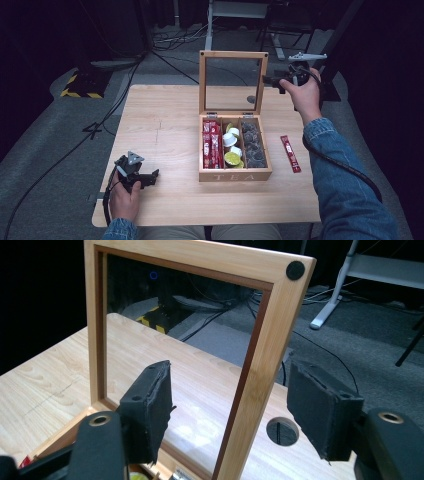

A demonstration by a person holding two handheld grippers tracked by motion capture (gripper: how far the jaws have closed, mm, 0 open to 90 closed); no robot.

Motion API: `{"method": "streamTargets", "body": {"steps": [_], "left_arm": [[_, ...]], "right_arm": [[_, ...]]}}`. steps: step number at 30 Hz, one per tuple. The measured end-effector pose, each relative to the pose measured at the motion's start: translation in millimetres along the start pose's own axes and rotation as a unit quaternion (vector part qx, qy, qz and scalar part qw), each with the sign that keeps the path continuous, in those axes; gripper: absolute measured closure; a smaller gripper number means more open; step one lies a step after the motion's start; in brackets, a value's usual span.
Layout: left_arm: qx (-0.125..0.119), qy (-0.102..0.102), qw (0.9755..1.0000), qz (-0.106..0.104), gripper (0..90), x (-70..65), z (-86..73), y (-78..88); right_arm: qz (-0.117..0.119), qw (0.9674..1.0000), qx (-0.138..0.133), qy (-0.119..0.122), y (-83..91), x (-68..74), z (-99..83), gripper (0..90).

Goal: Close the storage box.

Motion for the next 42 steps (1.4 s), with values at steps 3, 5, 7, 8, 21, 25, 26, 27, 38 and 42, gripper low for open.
{"method": "streamTargets", "body": {"steps": [3, 5, 7, 8, 21, 25, 26, 27, 38, 42], "left_arm": [[0.001, 0.0, 1.0, -0.001, 7.0, 0.0, 0.0, -0.1], [0.001, -0.001, 1.0, -0.001, 6.8, 0.2, 0.2, -0.2], [0.002, -0.001, 1.0, -0.001, 6.7, 0.3, 0.2, -0.3], [0.002, -0.001, 1.0, -0.001, 6.5, 0.2, 0.2, -0.4], [0.004, -0.001, 1.0, -0.002, 5.8, 0.5, 0.6, -0.8], [0.004, -0.003, 1.0, -0.001, 5.6, 0.9, 0.8, -0.9], [0.004, -0.004, 1.0, -0.001, 5.5, 0.9, 0.8, -1.0], [0.004, -0.003, 1.0, -0.001, 5.5, 0.9, 0.9, -1.0], [0.004, -0.004, 1.0, -0.003, 5.5, 0.9, 0.8, -0.8], [0.003, -0.003, 1.0, -0.001, 5.5, 0.9, 0.9, -1.1]], "right_arm": [[0.002, 1.0, 0.005, -0.003, -8.3, -2.2, 1.7, 35.5], [-0.001, 1.0, 0.008, 0.002, -13.2, -4.2, 3.8, 35.5], [-0.002, 1.0, 0.006, -0.001, -17.3, -6.4, 6.4, 35.5], [-0.002, 1.0, 0.004, -0.005, -19.6, -7.1, 7.5, 35.5], [-0.006, 0.9996, 0.024, -0.015, -50.7, -17.2, 2.8, 35.4], [0.005, 0.9993, 0.027, -0.024, -55.5, -17.5, 0.1, 35.2], [0.009, 0.9993, 0.027, -0.026, -56.8, -16.9, -0.7, 35.0], [0.012, 0.9992, 0.027, -0.025, -57.8, -16.3, -1.3, 34.1], [0.014, 0.9994, 0.02, -0.023, -53.0, -12.8, -0.7, 35.4], [0.015, 0.9995, 0.016, -0.021, -46.8, -10.4, -0.8, 37.1]]}}
Point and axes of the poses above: each handheld gripper's, and its own axes: y roughly backward along the jaws, z roughly out of its top, x roughly to its left, the point moved 7 cm from there along -y, roughly forward along the jaws, and after that the axes turned 2 degrees about -y, right-handed, at the moved point
